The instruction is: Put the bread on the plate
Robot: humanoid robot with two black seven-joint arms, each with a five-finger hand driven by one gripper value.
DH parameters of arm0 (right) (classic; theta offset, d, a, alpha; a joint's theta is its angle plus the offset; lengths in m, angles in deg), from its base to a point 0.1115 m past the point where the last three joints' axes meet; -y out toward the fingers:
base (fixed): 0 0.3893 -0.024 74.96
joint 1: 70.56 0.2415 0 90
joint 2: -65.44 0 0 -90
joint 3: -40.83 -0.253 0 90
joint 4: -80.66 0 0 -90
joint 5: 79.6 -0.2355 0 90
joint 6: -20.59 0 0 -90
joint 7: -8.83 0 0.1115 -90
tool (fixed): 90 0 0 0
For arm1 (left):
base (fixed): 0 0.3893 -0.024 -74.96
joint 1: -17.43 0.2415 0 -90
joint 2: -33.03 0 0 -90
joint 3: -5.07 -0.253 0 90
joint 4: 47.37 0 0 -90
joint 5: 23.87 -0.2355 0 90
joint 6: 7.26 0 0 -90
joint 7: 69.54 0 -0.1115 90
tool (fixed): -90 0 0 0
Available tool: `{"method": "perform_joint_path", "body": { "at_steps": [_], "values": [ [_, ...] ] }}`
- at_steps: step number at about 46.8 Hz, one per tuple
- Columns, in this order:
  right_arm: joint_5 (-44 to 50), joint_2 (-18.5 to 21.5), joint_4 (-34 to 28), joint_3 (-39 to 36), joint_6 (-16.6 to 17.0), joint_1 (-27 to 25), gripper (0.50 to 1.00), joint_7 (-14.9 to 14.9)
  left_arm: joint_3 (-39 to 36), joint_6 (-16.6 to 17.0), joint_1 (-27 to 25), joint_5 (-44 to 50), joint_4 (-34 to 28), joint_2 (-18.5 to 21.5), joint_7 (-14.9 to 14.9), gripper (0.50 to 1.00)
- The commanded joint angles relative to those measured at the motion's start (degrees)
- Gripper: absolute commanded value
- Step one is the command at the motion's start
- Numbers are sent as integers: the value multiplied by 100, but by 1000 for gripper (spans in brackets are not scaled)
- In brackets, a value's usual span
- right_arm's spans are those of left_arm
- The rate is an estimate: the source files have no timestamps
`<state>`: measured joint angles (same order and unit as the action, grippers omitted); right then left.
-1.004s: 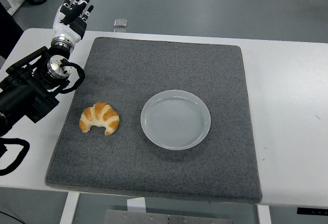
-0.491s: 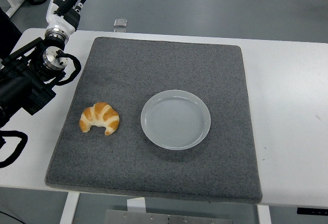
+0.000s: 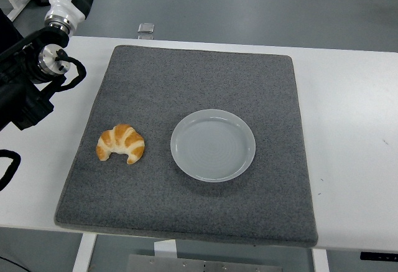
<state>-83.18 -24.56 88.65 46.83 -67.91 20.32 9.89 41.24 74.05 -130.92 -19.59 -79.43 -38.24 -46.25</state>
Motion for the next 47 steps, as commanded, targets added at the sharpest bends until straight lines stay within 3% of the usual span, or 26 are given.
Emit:
{"method": "perform_joint_path", "body": {
  "at_steps": [1,5,13,19,28,35,47],
  "values": [
    [6,0,0,-2,0,0,952,0,-31,-1,17,-576,-458,218,-17,999],
    [-3,0,0,-2,0,0,952,0,-224,-1,26,-981,-889,368,-17,996],
    [6,0,0,-1,0,0,952,0,-918,-36,-70,-1183,-1109,570,-26,996],
    [6,0,0,-1,0,0,952,0,-1832,-247,-483,-1860,-1670,1123,-26,996],
    [6,0,0,-2,0,0,952,0,-2246,-388,-571,-2737,-2699,1861,-26,996],
    [6,0,0,-2,0,0,952,0,-2351,-520,-519,-3811,-3191,2239,-26,996],
    [6,0,0,7,0,0,952,0,-3291,-520,-738,-4945,-3781,2873,-34,996]
  ]
}}
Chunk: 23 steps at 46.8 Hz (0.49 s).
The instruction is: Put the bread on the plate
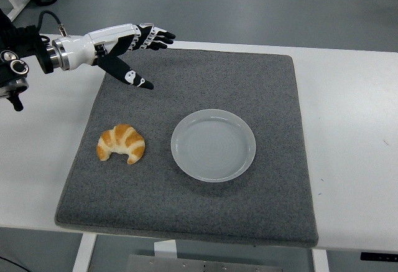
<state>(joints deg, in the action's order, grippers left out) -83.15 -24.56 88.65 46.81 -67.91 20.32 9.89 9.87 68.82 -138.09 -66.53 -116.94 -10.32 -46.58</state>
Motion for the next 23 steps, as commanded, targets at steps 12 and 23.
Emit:
{"method": "perform_joint_path", "body": {
  "at_steps": [12,23],
  "values": [
    [4,0,0,0,0,0,952,0,-471,-6,-110,-1244,-179,265,7,996],
    [-5,0,0,0,0,0,952,0,-480,-6,-92,-2106,-663,318,7,996]
  ]
}}
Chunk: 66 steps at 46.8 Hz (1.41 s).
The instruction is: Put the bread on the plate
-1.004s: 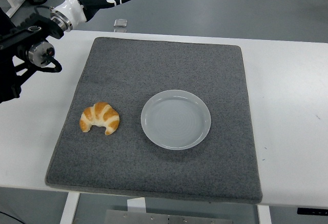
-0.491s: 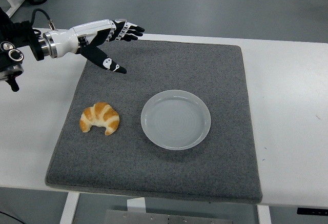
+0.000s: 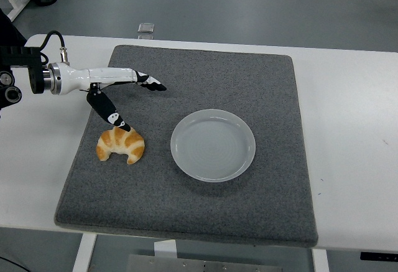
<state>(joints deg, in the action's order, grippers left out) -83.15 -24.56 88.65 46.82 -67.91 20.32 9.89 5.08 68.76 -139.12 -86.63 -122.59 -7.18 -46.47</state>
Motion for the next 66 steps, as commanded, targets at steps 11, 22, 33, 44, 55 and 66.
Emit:
{"method": "perform_joint_path", "body": {
  "at_steps": [11,22,33,44,55,66],
  "values": [
    [4,0,0,0,0,0,952,0,-88,-376,-7,-175,-124,241,57,996],
    [4,0,0,0,0,0,952,0,-97,-650,-15,-333,-212,382,75,996],
    [4,0,0,0,0,0,952,0,-88,-641,-15,-878,-177,400,110,996],
    [4,0,0,0,0,0,952,0,-80,-597,20,-904,-72,277,101,999],
    [4,0,0,0,0,0,952,0,-88,-606,11,-913,16,189,101,999],
    [-5,0,0,0,0,0,952,0,-97,-641,20,-922,69,154,101,999]
  ]
}}
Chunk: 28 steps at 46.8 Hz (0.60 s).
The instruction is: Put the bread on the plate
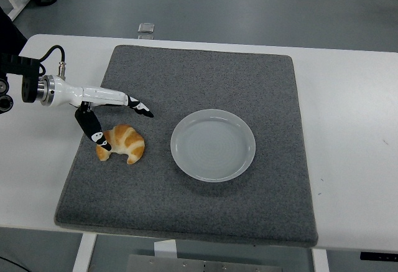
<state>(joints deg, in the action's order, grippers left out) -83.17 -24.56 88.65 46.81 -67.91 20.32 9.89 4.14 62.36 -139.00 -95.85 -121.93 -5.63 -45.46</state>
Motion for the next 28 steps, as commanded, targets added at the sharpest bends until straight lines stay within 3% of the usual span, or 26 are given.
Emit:
{"method": "perform_joint_path", "body": {
  "at_steps": [1,28],
  "values": [
    [-4,0,0,0,0,0,952,0,-4,-1,16,-9,3,-1,0,996],
    [-4,0,0,0,0,0,952,0,-13,25,175,-281,170,-353,-17,996]
  ]
}}
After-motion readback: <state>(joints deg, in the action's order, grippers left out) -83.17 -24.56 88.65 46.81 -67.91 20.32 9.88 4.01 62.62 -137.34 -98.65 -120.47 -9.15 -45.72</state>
